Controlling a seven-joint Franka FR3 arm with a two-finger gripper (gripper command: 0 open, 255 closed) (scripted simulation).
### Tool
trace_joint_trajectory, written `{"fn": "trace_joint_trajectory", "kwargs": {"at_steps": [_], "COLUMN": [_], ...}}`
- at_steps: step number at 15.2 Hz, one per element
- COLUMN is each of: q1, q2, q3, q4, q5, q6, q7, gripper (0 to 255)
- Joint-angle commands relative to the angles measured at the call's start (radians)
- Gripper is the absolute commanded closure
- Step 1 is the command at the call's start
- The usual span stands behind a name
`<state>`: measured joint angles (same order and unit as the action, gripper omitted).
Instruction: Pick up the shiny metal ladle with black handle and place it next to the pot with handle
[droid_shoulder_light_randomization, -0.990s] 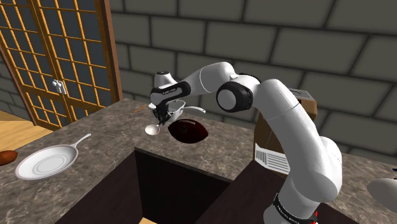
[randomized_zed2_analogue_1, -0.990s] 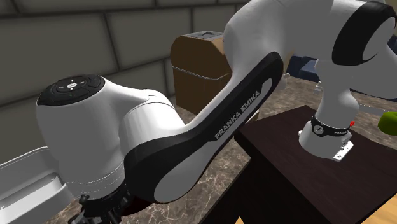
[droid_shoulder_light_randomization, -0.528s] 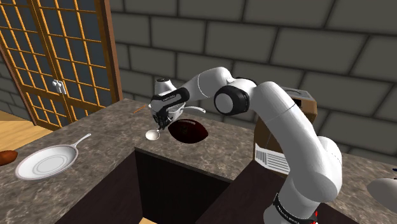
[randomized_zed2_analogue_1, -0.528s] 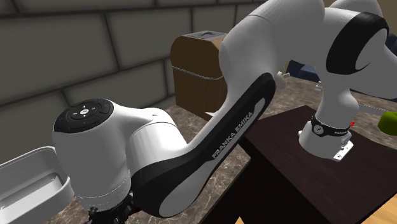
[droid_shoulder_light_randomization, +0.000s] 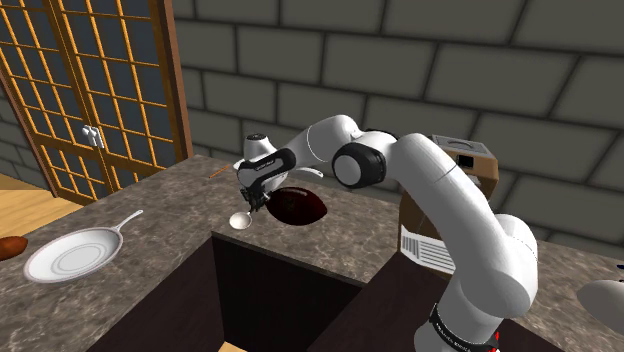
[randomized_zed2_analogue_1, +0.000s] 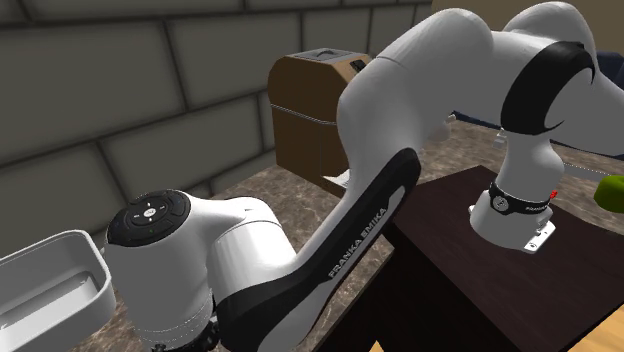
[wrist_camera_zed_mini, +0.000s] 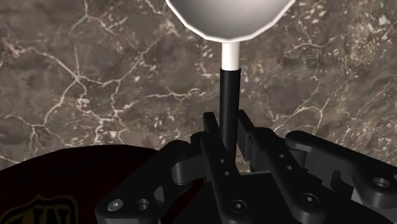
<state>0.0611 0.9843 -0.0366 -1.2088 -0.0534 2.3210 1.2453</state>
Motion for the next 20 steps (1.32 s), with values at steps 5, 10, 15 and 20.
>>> {"fn": "trace_joint_trajectory", "kwargs": {"at_steps": [5,10,15,20], "q1": [-0.001,-0.002,-0.002,-0.002], "q2": [0.061,0.117,0.165,0.165], "q3": [0.0,0.0,0.0,-0.001], "q4": [0.024,0.055,0.087,0.087], "q5": [0.0,0.0,0.0,0.0], "q6": [0.038,0.062,0.078,0.078], "q7": [0.002,0.005,0.006,0.006], "gripper": [255,255,255,255]}}
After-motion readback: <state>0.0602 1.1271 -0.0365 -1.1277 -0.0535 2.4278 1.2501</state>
